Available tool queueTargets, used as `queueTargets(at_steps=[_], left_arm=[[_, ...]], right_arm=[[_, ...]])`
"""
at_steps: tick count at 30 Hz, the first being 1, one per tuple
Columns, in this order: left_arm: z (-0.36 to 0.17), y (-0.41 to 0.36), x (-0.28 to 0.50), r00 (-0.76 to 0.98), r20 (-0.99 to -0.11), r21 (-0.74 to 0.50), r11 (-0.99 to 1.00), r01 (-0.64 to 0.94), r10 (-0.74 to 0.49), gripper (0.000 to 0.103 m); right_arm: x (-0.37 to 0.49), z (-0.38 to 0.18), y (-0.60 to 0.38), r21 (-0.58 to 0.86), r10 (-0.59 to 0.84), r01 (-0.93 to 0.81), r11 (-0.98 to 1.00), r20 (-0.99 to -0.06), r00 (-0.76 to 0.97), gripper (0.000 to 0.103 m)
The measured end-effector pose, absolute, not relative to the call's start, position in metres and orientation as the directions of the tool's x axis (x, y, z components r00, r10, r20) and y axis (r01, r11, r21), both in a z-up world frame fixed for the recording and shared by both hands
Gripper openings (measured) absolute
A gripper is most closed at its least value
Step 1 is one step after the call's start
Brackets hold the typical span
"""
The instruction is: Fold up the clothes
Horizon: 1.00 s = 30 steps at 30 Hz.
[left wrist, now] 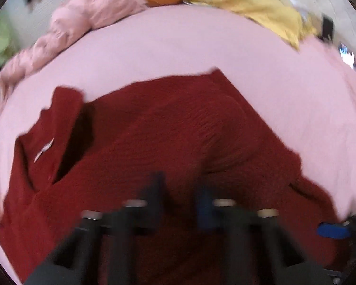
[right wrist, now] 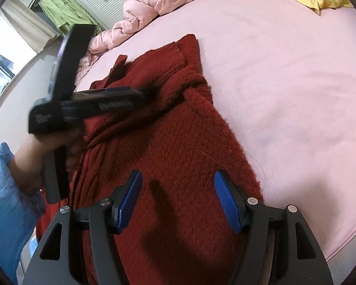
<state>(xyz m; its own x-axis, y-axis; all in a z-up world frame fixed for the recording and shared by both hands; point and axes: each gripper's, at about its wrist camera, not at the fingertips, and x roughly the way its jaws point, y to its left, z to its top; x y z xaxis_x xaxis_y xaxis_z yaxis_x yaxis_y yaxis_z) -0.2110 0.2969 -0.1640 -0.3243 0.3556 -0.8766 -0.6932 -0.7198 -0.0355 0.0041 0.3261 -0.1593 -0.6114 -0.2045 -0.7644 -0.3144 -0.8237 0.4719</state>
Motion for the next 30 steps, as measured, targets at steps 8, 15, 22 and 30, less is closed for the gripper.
queueTargets(at_steps=[8,15,22,30], left_arm=[[-0.078,0.157,-0.215,-0.481,-0.738,-0.201,-0.835,-0.512,0.473,0.014],[-0.007,-0.094,-0.209,-0.726,-0.664,-0.127,-0.984,-0.127,0.179,0.014],[-0.019,-0.311,-0.157,-0.704,-0.693,-0.083,-0.952,0.296,-0.158,0.014],[-0.100,-0.415,-0.101,-0.529,-0.789,-0.032,-0.839,0.543,-0.312,0.015]], right_arm=[[0.010,-0.159,0.329,0.458,-0.192,-0.307,-0.834,-0.764,-0.616,0.064],[0.005,-0.159,0.319,0.386,-0.137,-0.300,-0.873,-0.782,-0.608,0.064],[0.005,-0.158,0.311,0.313,-0.081,-0.301,-0.901,-0.802,-0.592,0.066],[0.003,-0.157,0.299,0.215,-0.004,-0.309,-0.927,-0.826,-0.564,0.066]])
